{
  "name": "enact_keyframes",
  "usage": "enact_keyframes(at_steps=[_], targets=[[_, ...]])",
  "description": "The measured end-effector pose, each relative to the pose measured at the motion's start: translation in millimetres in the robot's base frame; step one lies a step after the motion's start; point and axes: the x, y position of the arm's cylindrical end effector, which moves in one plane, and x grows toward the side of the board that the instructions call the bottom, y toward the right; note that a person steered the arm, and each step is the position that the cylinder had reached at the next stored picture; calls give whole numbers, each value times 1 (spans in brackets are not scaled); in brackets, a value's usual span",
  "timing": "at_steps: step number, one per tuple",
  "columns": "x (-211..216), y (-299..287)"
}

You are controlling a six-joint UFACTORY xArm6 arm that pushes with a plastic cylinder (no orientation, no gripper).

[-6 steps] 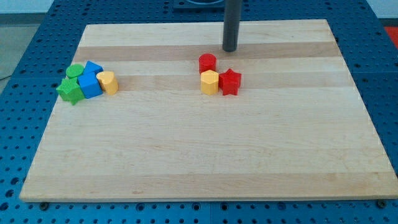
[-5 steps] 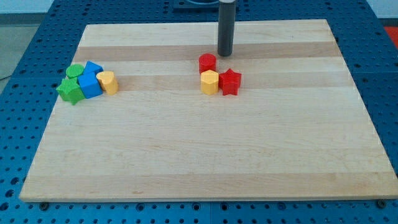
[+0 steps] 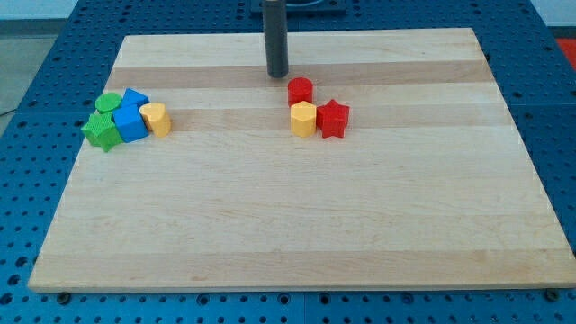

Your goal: Slightly push the red circle into the hexagon

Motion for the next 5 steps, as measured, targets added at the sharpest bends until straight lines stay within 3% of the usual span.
enact_keyframes(at_steps=[3,5], targets=[[52,1],[3,17]])
